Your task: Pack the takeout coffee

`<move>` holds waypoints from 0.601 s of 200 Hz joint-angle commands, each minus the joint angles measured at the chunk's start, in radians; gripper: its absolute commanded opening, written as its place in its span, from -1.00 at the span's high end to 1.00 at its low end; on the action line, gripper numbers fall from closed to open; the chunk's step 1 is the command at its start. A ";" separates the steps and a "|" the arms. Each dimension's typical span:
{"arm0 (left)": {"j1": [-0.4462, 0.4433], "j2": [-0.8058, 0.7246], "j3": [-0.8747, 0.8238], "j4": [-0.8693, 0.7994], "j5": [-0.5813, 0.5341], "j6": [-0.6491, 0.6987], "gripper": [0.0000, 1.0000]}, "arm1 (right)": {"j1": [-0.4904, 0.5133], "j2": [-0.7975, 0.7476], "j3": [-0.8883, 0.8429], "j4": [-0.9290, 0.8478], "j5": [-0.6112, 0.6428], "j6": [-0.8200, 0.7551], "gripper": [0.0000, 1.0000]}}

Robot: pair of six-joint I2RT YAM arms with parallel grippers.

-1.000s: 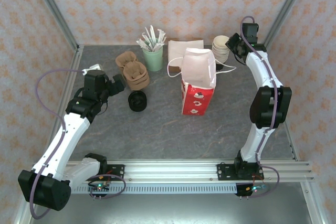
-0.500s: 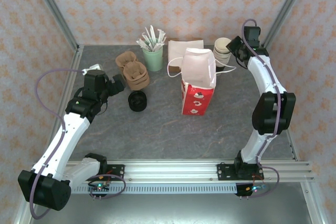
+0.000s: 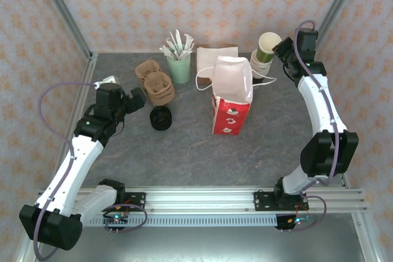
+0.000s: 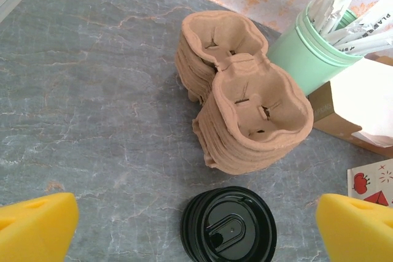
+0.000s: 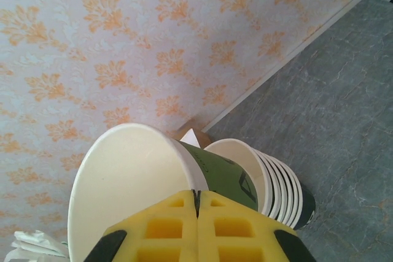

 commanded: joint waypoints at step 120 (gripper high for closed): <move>-0.012 -0.078 0.039 -0.093 0.048 0.001 -1.00 | 0.004 -0.516 -0.225 -0.264 0.234 -0.025 1.00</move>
